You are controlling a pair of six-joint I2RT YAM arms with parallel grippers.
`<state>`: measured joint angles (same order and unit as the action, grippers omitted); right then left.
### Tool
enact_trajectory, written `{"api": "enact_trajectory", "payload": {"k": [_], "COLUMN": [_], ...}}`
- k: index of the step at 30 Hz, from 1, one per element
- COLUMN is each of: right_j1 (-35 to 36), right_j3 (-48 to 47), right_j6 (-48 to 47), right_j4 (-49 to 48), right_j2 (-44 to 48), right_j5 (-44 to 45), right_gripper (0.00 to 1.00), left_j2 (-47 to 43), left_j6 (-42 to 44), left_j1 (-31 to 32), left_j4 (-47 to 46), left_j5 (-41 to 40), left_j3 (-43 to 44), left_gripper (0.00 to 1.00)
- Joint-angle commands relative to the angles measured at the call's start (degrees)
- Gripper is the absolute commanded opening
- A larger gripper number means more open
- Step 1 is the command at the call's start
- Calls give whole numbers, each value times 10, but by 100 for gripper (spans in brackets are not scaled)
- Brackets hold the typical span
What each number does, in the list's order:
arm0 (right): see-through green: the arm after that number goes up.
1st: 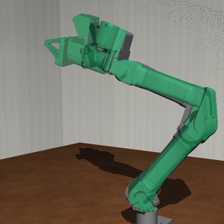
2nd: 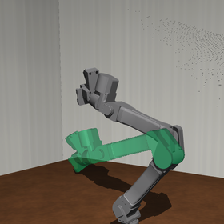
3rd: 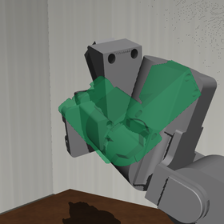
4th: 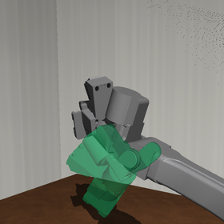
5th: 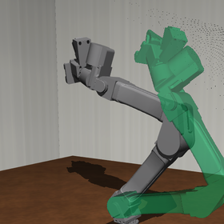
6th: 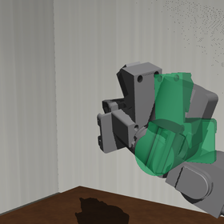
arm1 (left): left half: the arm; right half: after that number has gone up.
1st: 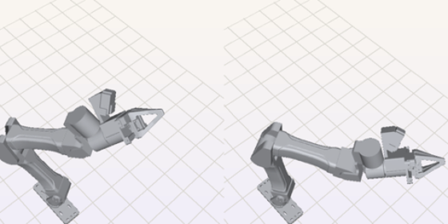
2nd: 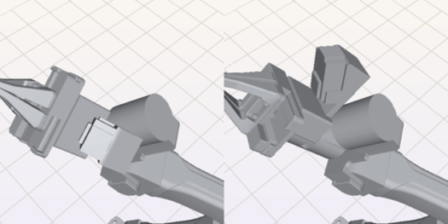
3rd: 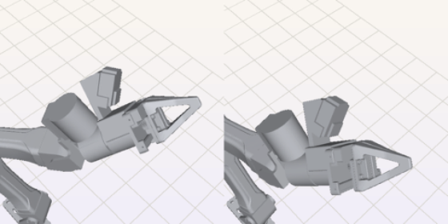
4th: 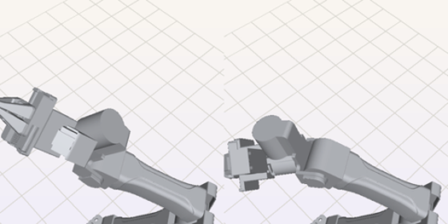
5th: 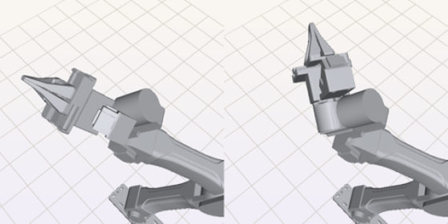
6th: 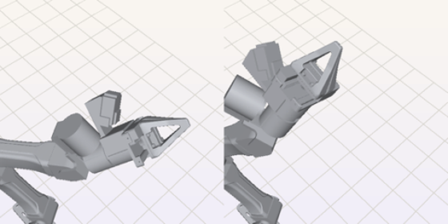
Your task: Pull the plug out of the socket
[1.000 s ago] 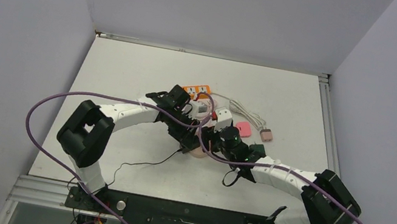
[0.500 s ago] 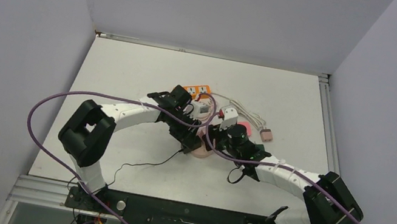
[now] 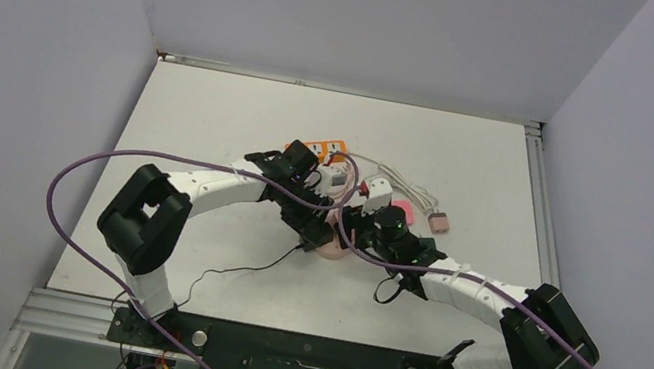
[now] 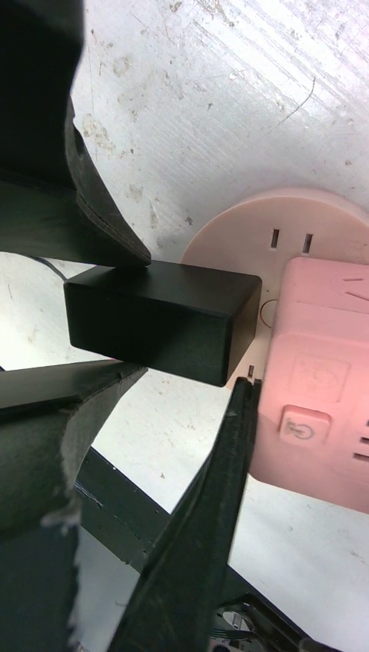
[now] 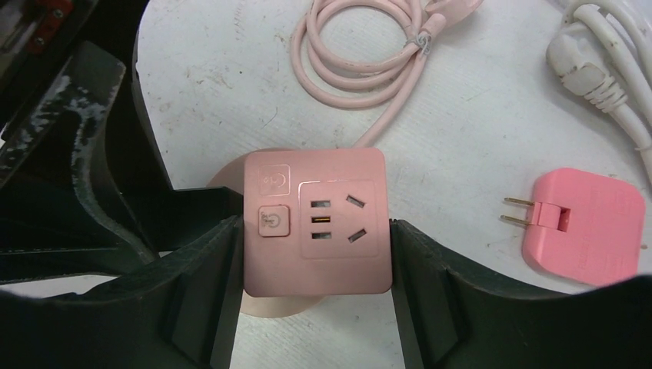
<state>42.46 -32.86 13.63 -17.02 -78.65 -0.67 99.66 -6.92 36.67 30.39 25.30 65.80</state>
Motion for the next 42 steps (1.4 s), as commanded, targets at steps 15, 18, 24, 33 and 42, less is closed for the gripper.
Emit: {"api": "enact_trajectory", "payload": {"k": [15,18,24,33,42], "right_j1": [76,77,77,71,-6], "right_j3": [6,13,20,19,25], "right_j6": [-61,-66,-74,-61,-13], "right_j4": [-14,-20,-28,-26,-27], "right_j2": [59,71,78,87,99], "right_j5": [141,130,100,104,22], "right_gripper": [5,5,5,5,5], "left_j2": [24,26,26,26,26], "left_j6": [0,0,0,1,2], "left_j1": [-9,-9,-9,-9,-9], "left_j4": [39,39,40,41,41], "left_j5": [-52,-53,-56,-59,-61], "left_j3": [7,7,7,7,7], "left_gripper": [0,0,0,0,0]}}
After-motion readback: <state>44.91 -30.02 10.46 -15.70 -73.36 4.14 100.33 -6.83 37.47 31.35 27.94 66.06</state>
